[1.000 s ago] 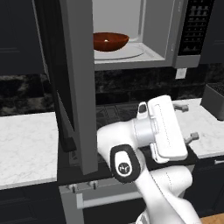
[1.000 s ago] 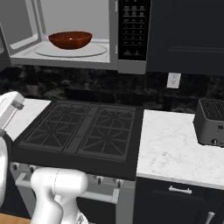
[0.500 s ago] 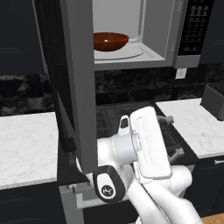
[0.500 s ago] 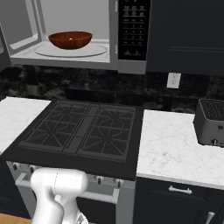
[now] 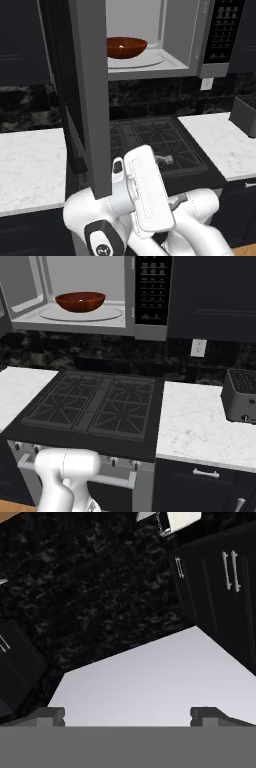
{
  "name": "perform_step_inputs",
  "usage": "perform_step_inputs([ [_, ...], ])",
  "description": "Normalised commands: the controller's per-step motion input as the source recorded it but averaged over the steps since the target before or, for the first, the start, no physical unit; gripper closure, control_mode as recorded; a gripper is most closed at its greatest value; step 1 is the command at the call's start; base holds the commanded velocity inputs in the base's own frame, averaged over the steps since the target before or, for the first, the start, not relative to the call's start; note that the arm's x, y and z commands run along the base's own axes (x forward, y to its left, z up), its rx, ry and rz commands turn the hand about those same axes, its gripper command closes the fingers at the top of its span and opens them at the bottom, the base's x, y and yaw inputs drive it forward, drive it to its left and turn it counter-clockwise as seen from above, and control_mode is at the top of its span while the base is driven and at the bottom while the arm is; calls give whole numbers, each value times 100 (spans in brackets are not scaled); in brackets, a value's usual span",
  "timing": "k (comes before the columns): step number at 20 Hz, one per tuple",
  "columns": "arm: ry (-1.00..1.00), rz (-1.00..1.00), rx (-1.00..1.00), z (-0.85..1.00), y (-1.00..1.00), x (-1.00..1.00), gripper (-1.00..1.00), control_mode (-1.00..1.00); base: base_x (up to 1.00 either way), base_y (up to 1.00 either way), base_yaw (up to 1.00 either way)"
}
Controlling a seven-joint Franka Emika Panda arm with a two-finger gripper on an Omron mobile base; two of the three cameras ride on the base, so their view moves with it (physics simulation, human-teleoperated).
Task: Open the microwave, place the bowl with waffle inside the microwave, then close the microwave door and turn it on.
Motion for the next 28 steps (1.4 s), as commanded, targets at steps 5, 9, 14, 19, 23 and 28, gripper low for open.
perform_step_inputs([
  [5,20,13,3,-59,22,20,-100,-100,0,0,0],
  [9,18,16,13,-49,21,24,-100,-100,0,0,0],
  [14,10,20,32,-28,33,31,-100,-100,0,0,0],
  [19,3,21,38,-8,44,39,-100,-100,0,0,0],
  [23,0,21,31,-26,45,26,-100,-100,0,0,0],
  [28,-3,22,18,-61,42,23,-100,-100,0,0,0],
])
